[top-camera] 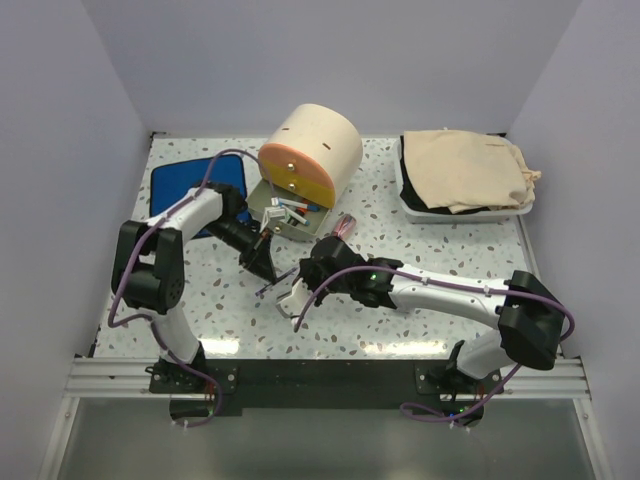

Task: Sort the stationery into containers
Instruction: Close the pen cap on the pen.

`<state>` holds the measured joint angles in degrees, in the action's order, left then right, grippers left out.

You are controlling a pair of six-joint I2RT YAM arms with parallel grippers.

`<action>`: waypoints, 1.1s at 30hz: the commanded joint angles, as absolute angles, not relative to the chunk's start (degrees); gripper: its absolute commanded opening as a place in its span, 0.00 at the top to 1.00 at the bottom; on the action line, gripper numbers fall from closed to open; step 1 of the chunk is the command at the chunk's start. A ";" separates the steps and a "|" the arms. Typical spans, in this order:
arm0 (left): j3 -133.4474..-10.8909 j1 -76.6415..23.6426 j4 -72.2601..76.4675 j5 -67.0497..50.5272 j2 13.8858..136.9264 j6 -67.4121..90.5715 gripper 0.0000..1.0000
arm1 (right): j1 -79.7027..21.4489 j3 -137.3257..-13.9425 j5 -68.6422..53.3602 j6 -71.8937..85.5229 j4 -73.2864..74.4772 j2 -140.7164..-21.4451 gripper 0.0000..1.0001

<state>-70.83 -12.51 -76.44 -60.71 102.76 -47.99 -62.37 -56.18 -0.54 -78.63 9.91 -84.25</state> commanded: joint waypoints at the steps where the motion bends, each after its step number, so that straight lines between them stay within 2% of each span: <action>1: -75.06 -13.18 -75.50 -67.06 102.92 -43.95 1.00 | -64.16 -56.34 -2.11 -82.96 8.88 -84.20 1.00; 9: -79.19 -13.36 -75.50 -71.28 104.32 -40.34 1.00 | -64.60 -56.07 -1.76 -87.19 10.02 -83.67 1.00; 17: -81.64 -13.97 -75.41 -72.42 108.45 -42.80 1.00 | -65.04 -56.69 -1.49 -81.92 9.40 -84.90 1.00; 33: -82.79 -15.03 -75.32 -72.69 108.46 -42.45 1.00 | -65.04 -58.98 -7.38 -79.45 9.40 -88.33 1.00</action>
<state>-79.22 -13.61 -79.00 -61.76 109.30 -42.57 -62.46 -57.25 4.95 -80.18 10.04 -86.78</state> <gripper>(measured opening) 0.076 0.063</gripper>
